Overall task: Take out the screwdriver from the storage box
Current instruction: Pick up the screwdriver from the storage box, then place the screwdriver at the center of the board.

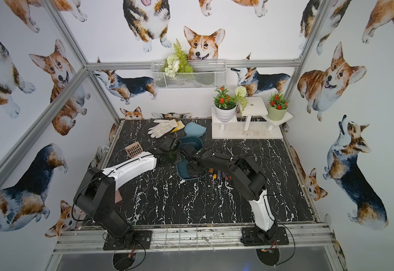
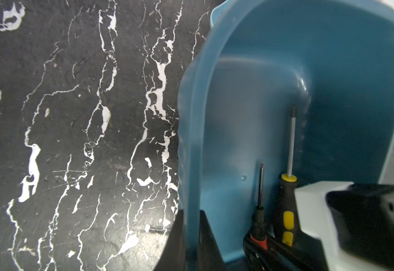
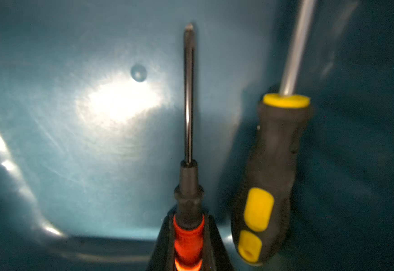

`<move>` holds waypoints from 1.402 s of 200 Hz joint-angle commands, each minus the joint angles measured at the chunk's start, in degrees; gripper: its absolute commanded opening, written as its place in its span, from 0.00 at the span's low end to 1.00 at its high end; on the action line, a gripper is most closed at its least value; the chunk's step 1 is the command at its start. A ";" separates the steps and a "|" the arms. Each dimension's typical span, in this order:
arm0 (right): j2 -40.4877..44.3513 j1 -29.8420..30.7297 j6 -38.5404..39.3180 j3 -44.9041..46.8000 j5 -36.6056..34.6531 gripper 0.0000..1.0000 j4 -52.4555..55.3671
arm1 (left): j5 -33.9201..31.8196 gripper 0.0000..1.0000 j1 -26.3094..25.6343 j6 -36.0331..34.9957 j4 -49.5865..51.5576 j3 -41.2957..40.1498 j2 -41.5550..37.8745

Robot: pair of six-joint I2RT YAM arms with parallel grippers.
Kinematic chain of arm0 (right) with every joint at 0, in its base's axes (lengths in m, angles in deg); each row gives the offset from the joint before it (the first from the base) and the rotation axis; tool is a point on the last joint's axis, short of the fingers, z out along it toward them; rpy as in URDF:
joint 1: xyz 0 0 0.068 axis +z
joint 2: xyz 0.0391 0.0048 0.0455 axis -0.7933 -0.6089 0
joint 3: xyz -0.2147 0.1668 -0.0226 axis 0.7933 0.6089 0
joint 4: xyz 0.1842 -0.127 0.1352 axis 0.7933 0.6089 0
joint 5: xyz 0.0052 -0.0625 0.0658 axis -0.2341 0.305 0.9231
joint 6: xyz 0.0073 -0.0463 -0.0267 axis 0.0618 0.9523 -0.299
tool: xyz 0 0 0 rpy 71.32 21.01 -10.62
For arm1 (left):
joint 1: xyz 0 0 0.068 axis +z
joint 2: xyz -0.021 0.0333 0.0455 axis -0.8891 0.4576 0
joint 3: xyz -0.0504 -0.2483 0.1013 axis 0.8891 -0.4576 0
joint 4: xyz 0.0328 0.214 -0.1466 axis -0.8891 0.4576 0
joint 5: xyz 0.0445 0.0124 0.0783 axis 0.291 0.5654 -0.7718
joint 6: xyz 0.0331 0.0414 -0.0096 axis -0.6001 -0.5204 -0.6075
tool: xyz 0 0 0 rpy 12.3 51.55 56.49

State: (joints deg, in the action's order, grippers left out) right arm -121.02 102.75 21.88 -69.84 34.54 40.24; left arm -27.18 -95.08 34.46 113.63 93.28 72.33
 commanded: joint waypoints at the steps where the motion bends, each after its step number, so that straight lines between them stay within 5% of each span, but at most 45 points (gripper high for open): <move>1: 2.49 0.11 0.67 0.60 -1.26 0.04 0.81 | -0.28 0.00 0.01 0.17 -1.62 0.18 -1.01; 164: 23.44 -8.71 3.22 8.43 2.40 0.00 -0.30 | -0.77 0.00 0.05 0.74 -1.87 -1.24 -1.49; 280: 18.22 -14.14 5.32 12.19 0.38 0.00 8.63 | -1.16 0.00 -0.01 0.13 -1.00 -1.42 -2.30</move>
State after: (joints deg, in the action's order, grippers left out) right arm -101.57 88.72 26.45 -58.06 35.54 47.13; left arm -27.75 -95.17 34.95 113.41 91.75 70.69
